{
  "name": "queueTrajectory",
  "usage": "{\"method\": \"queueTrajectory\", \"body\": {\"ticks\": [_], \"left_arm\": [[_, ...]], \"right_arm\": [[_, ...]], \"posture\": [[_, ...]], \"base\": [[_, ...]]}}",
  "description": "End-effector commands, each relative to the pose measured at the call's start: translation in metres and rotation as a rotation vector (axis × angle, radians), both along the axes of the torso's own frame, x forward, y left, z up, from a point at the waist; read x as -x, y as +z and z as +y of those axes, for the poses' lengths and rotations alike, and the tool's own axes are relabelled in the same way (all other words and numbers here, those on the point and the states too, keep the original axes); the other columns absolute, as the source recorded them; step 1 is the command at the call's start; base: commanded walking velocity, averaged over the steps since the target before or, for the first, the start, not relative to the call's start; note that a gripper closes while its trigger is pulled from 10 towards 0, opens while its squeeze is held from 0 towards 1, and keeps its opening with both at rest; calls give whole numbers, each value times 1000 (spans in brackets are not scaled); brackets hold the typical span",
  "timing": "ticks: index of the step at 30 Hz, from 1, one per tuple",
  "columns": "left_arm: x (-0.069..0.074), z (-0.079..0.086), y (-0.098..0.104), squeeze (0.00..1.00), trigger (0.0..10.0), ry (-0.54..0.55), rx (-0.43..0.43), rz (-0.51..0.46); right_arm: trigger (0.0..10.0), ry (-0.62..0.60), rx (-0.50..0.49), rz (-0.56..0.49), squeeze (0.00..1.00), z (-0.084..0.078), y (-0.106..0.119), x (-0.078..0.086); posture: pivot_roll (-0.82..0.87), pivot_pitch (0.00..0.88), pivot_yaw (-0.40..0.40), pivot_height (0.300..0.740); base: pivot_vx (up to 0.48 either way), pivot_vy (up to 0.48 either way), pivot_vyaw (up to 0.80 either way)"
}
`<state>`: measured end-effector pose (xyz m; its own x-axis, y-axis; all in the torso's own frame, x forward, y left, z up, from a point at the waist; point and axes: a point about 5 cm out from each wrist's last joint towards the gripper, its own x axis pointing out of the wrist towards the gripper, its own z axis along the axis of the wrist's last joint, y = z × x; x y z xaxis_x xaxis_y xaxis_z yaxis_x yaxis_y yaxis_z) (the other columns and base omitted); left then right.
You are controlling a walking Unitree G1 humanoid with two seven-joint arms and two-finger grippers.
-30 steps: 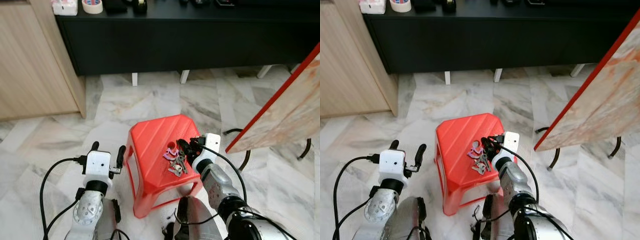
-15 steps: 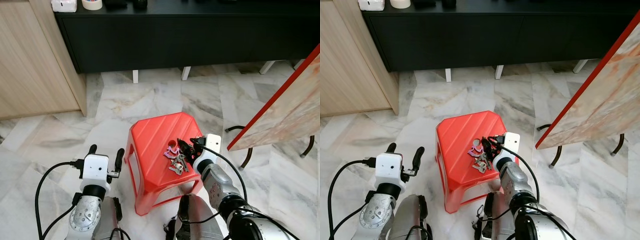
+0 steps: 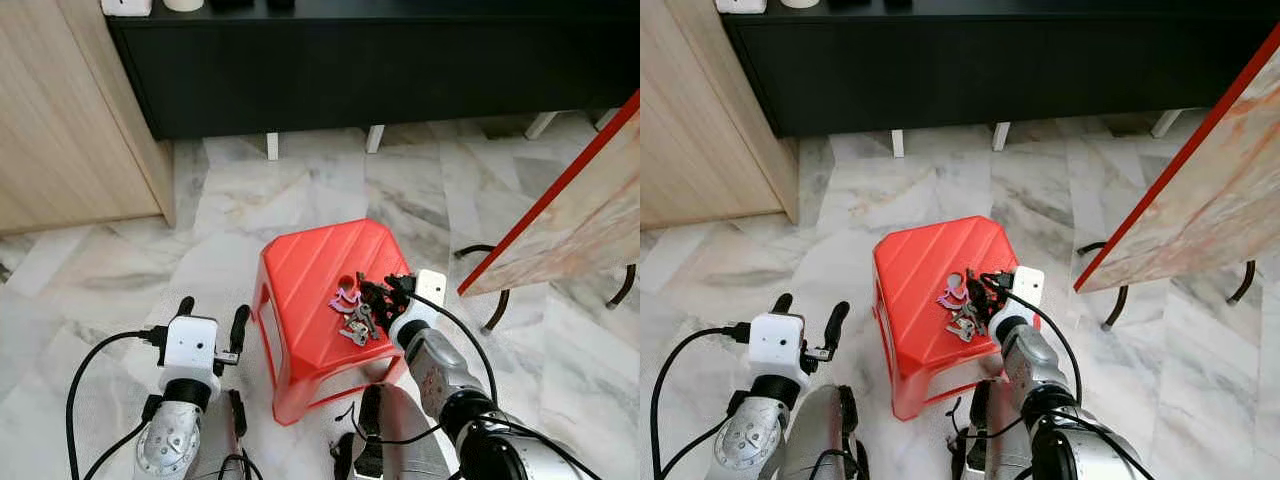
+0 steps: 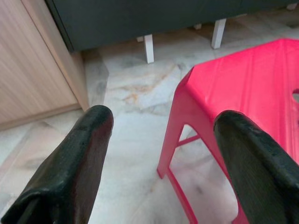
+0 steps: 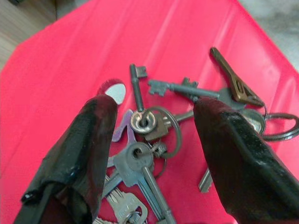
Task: Hang keys on a hook
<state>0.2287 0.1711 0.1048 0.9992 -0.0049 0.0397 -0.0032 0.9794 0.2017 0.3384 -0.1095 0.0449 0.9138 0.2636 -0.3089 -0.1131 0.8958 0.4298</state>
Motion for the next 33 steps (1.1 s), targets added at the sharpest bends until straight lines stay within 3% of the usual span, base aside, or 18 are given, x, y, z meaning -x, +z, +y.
{"method": "queueTrajectory", "body": {"ticks": [1,13,14,15,16,33], "left_arm": [[5,-1,0,0,10000,-8,-6,14],[7,3,4,0,10000,-4,-16,27],[7,2,4,0,10000,-5,-17,28],[7,2,4,0,10000,-5,-17,28],[7,2,4,0,10000,-5,-17,29],[4,3,3,0,10000,-7,-28,33]], "right_arm": [[10000,-9,0,56,0,-1,-12,8],[10000,4,-11,66,0,6,-13,9],[8784,7,-13,65,0,6,-13,10],[8784,8,-13,64,0,7,-13,10],[0,8,-14,64,0,7,-13,10],[0,9,-24,64,0,9,-16,13]], "posture": [[185,329,-143,606],[196,345,-128,606],[196,345,-128,606],[196,345,-128,606],[196,345,-126,606],[201,339,-122,606]], "base": [[0,0,0],[0,0,0],[0,0,0],[0,0,0],[0,0,0],[0,0,0]]}}
